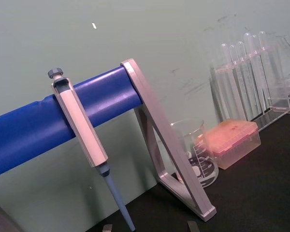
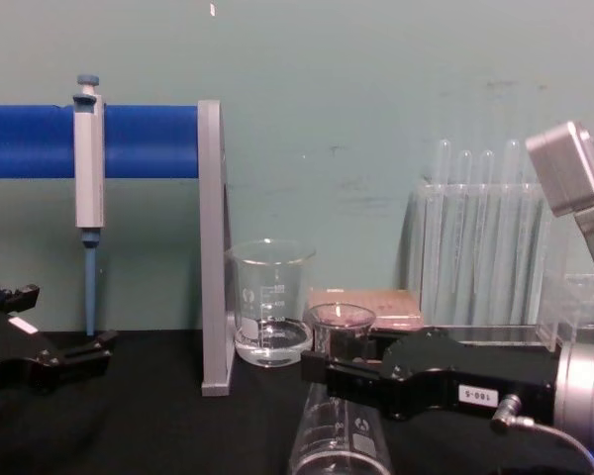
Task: Grasp the erlenmeyer flask with one hand, shake it three times, then place it back.
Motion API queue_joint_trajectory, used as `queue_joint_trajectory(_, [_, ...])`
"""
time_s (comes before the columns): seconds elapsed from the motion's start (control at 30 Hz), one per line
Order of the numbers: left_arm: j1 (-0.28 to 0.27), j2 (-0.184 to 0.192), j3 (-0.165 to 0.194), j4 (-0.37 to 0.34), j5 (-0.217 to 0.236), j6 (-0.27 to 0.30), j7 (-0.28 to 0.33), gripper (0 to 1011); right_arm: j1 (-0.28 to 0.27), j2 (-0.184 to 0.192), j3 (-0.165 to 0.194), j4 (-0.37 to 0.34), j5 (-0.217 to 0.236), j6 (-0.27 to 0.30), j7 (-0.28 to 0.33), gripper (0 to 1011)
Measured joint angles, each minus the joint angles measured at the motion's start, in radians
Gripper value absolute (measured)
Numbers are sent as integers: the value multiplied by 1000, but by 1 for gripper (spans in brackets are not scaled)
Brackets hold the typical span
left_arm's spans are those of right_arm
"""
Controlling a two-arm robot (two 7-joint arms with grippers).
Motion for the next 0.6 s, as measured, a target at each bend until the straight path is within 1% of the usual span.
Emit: queue_joint_trajectory(0.6, [0, 0, 0, 0, 0, 0, 0, 1001, -1, 0, 1, 0, -2, 1, -2, 450])
